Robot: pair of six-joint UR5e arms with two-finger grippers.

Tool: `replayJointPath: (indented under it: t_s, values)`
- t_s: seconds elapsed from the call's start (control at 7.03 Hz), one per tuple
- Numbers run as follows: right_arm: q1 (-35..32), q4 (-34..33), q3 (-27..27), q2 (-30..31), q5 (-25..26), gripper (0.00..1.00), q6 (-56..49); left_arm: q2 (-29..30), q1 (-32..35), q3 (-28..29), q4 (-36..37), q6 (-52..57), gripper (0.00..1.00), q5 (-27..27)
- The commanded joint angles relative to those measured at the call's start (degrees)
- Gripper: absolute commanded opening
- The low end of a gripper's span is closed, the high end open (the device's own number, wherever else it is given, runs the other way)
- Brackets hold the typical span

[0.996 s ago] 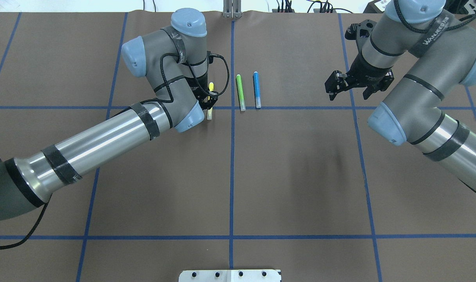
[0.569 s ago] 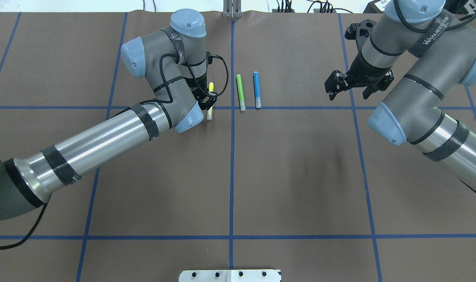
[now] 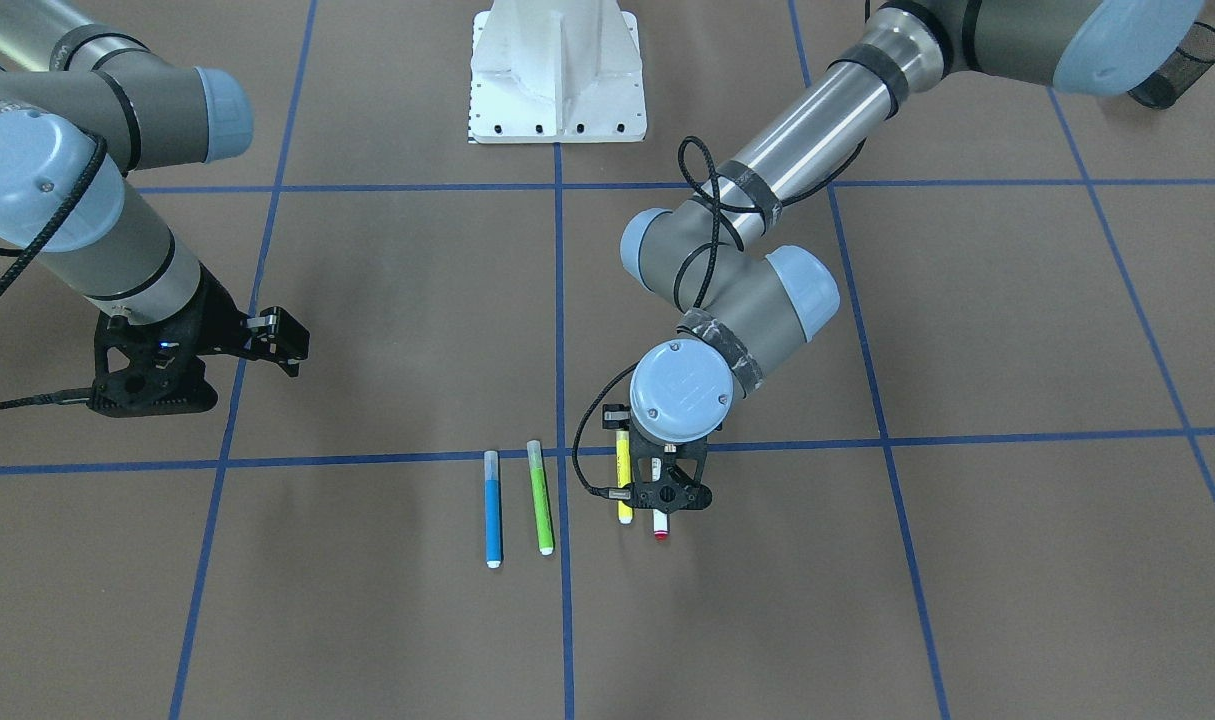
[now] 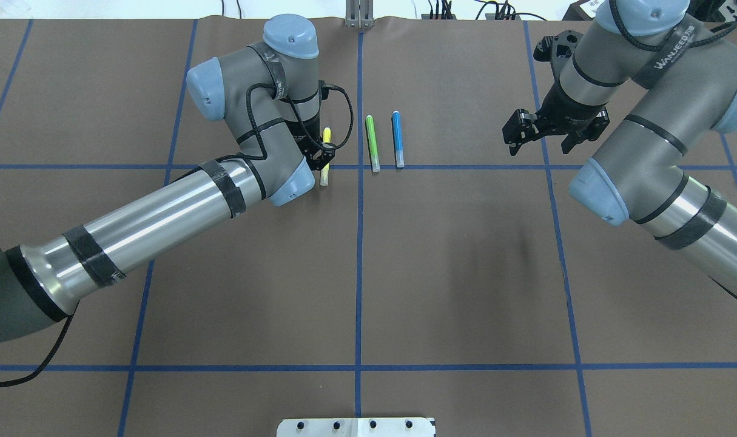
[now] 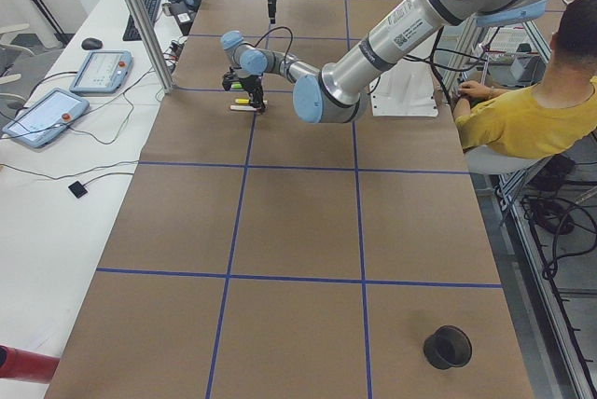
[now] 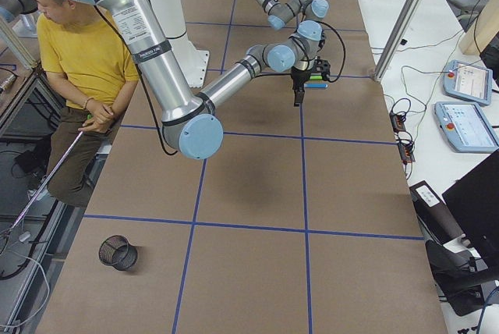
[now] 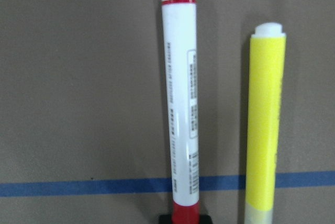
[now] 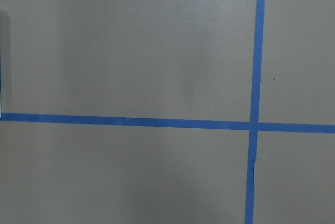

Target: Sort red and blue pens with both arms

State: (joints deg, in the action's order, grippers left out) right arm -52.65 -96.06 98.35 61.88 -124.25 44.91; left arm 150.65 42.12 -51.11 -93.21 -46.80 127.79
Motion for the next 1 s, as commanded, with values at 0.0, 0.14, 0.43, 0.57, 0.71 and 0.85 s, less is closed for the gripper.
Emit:
replayJointPath:
  t_s: [0.0, 0.14, 0.43, 0.57, 0.71, 0.85]
  values:
    - [0.00, 0.00, 0.17, 0.00, -0.03, 1.00, 0.00, 0.00, 0.59, -2.05, 0.31, 0.13, 0.00, 0.00]
    - [0.00, 0.00, 0.26, 0.00, -0.03, 1.00, 0.00, -0.09, 0.86, -3.81, 1.18, 0.39, 0.00, 0.09]
    - [0.00, 0.00, 0.26, -0.09, -0.03, 1.00, -0.09, -5.67, 1.30, -12.99, 1.89, 0.92, 0.00, 0.88]
    - [0.00, 0.00, 0.26, 0.00, -0.03, 1.00, -0.09, -8.50, 2.26, -17.66, 4.15, 1.88, 0.00, 0.88]
    - [0.00, 0.00, 0.26, 0.00, -0.03, 1.00, -0.09, -11.66, 3.14, -24.32, 10.35, 6.50, 0.00, 0.79]
    - [0.00, 0.00, 0.35, 0.09, -0.03, 1.00, -0.09, -16.04, 4.54, -33.26, 18.16, 12.46, 0.00, 0.71]
